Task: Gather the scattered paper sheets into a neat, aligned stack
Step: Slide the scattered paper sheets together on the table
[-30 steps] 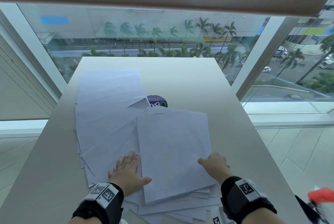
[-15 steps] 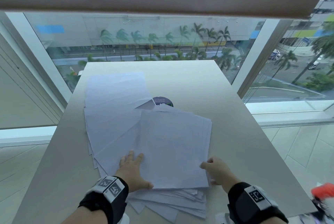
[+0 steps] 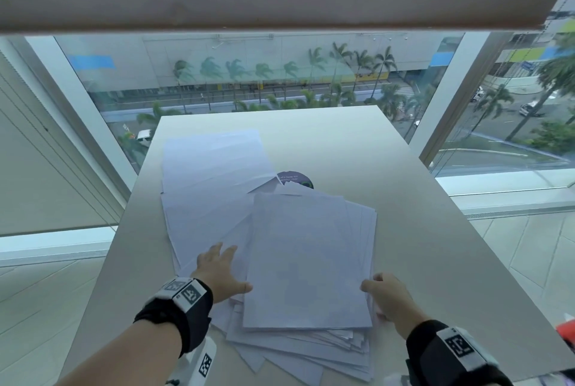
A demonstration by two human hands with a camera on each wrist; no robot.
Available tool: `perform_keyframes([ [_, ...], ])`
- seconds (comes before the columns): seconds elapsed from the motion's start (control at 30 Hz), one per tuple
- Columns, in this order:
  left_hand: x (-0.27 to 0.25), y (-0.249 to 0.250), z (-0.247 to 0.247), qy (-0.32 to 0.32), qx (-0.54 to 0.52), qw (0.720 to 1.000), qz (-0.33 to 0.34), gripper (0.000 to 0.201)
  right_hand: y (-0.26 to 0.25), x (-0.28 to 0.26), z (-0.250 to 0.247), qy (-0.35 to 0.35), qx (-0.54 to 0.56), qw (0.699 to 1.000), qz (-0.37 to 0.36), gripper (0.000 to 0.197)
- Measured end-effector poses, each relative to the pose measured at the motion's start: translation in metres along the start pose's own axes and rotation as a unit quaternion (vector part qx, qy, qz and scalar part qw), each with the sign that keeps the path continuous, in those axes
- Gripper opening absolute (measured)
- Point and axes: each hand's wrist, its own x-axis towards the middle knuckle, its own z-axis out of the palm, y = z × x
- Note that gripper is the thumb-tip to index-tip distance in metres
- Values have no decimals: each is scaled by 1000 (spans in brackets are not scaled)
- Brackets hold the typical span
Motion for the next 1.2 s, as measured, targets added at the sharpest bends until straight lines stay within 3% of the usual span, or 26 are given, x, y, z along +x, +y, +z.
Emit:
perform_keyframes([
  [0.13, 16, -10, -13, 14, 13, 1000, -24, 95, -8, 12, 4, 48, -31, 998, 34, 26],
  [0.27, 34, -19, -26, 32, 33, 998, -46, 96, -19, 14, 15, 27, -44, 998, 43, 57],
  [0.43, 49, -16, -34, 39, 59, 996, -61, 95, -32, 10, 20, 45, -9, 998, 49, 54],
  [0.53, 57, -13, -39, 19, 68, 995, -72, 94, -32, 12, 24, 13, 70, 996, 46, 50],
  [0.67, 67, -10, -56, 13, 72, 993, -90, 78, -34, 7, 30, -4, 122, 991, 51, 26],
  [0.8, 80, -17, -71, 14, 42, 994, -99, 76, -40, 4, 36, -9, 121, 991, 53, 6],
  [0.87, 83, -22, -73, 17, 41, 994, -105, 79, -45, 4, 39, -13, 123, 990, 61, 11],
  [1.0, 86, -29, -64, 17, 41, 994, -97, 85, -52, 14, 41, 32, 71, 994, 73, 49],
  [1.2, 86, -38, -63, 6, 40, 995, -87, 97, -51, 16, 54, -17, 113, 992, 60, 46],
])
